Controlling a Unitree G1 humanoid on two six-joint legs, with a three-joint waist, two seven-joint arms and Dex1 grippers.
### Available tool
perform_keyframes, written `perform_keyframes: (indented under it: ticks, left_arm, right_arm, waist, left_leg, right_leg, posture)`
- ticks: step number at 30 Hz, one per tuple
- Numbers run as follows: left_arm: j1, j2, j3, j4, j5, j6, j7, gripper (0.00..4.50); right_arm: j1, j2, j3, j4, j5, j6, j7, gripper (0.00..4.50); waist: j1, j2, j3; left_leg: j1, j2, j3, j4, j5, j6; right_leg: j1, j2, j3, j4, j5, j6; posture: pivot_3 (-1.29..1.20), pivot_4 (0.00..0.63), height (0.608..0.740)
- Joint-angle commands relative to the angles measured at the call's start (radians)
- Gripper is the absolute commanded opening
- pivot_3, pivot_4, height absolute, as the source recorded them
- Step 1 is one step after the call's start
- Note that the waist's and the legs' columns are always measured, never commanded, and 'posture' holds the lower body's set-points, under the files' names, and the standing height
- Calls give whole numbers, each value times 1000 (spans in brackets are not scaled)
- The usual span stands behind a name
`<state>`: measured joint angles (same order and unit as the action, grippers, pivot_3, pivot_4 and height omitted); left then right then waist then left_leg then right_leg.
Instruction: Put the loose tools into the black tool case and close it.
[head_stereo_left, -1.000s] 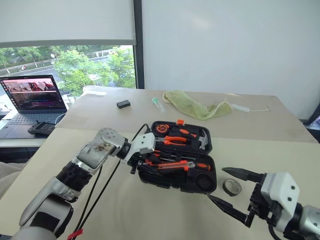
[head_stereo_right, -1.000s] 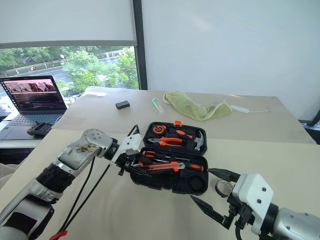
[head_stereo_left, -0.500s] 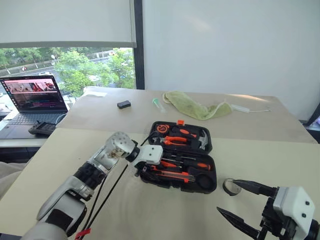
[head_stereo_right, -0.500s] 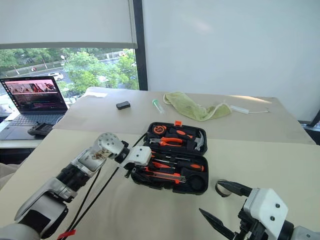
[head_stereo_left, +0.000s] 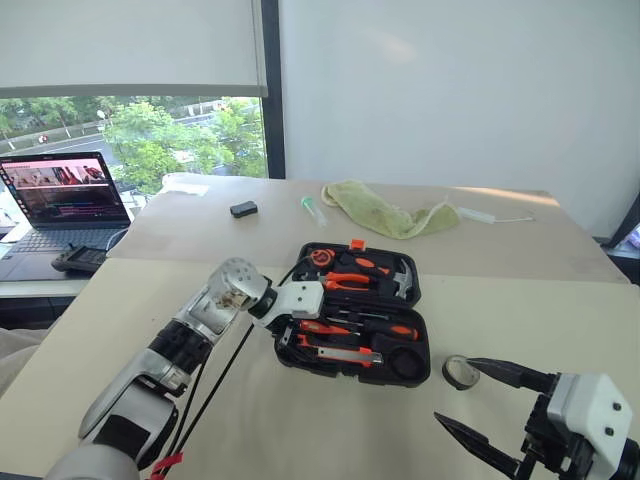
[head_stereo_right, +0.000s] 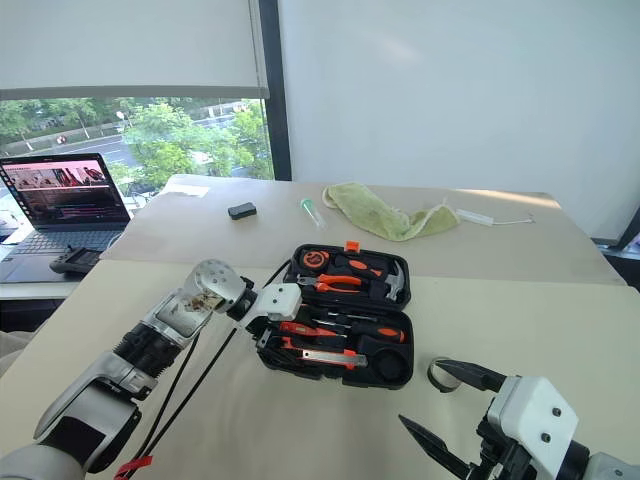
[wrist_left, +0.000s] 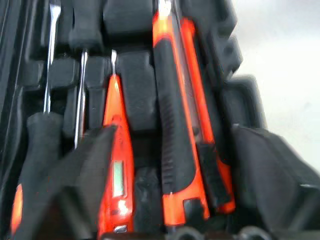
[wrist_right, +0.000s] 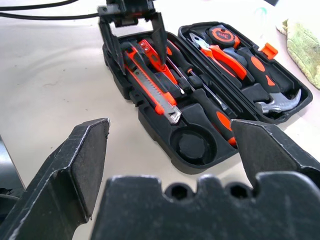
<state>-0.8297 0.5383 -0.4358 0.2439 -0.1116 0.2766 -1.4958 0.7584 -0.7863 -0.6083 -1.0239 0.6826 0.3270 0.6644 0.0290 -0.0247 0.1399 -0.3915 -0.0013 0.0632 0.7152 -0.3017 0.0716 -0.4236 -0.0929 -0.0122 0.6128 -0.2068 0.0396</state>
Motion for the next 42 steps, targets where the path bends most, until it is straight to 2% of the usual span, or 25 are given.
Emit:
perform_keyframes:
  ticks: [1,2,6,12,15,19,23,29,35,36,38,42]
  left_arm:
    - [3,27,130,-92,-134,159,5,4325]
    - [7,21,158,-99,-157,193,28,4325]
    - [63,-29,219,-120,-195,242,140,3224]
    - [232,-148,220,-146,-139,148,348,1086]
    - [296,-160,193,-140,-99,87,386,95]
    - [358,-153,149,-120,-41,10,417,12]
    - [407,-153,91,-14,59,-158,472,12]
    - [398,-169,32,113,149,-303,524,12]
    - [378,-183,-9,176,203,-379,539,12]
    - [378,-186,-4,182,200,-382,540,12]
    - [379,-197,65,121,93,-309,506,12]
    - [385,-184,208,-123,-136,-53,481,12]
  right_arm:
    - [-9,-4,-18,-23,11,-18,-10,4500]
    - [-13,-3,-16,-23,9,-15,-10,4500]
    - [-44,-7,0,-23,5,3,-15,4500]
    - [-78,-9,-1,-23,6,33,-13,4500]
    - [-78,-11,-14,-23,12,39,-6,4500]
    - [-74,-14,-41,-23,23,45,4,4500]
    - [-79,-22,-56,-23,28,60,8,4500]
    - [-91,-43,-46,-23,37,88,-2,4500]
    - [-119,-66,-16,-23,38,130,-34,4500]
    - [-129,-72,-5,-23,40,146,-47,4500]
    - [-141,-81,11,-23,52,186,-78,4500]
    - [-160,-86,9,-6,37,280,-127,4500]
  waist:
    - [-3,0,0]
    - [-4,0,0]
    - [-4,0,0]
    - [-2,0,0]
    - [-2,0,0]
    - [-2,0,0]
    - [-1,2,-6]
    - [9,4,-10]
    - [14,14,-23]
    - [15,15,-24]
    - [15,15,-25]
    - [4,15,-24]
  left_leg:
    - [0,0,0,0,0,0]
    - [0,0,0,0,0,0]
    - [1,0,-1,1,0,0]
    - [2,-1,-1,1,0,0]
    - [2,-1,-1,0,0,0]
    - [3,-1,-1,0,0,0]
    - [6,0,-1,-1,0,0]
    - [21,1,-1,-3,-1,0]
    - [25,-1,0,-3,-2,2]
    - [25,-1,0,-3,-2,2]
    - [26,-1,0,-3,-2,2]
    - [21,0,0,-3,-1,2]
  right_leg:
    - [0,0,0,0,0,0]
    - [0,0,0,0,0,0]
    - [2,-1,0,0,0,1]
    - [2,-1,0,0,1,1]
    - [2,-1,0,1,1,1]
    - [3,-2,1,0,1,0]
    - [5,-4,1,0,1,-1]
    - [21,-7,0,-3,-4,-8]
    - [22,-12,-1,-3,-6,-5]
    - [22,-12,-2,-3,-6,-5]
    - [23,-12,-2,-3,-7,-4]
    - [20,-13,-1,-1,-8,-2]
  posture:
    - [0,150,740]
    - [0,150,740]
    - [0,150,740]
    - [0,150,740]
    - [0,150,740]
    - [0,150,740]
    - [0,150,740]
    - [0,150,740]
    - [0,150,740]
    - [0,150,740]
    - [0,150,740]
    - [0,150,740]
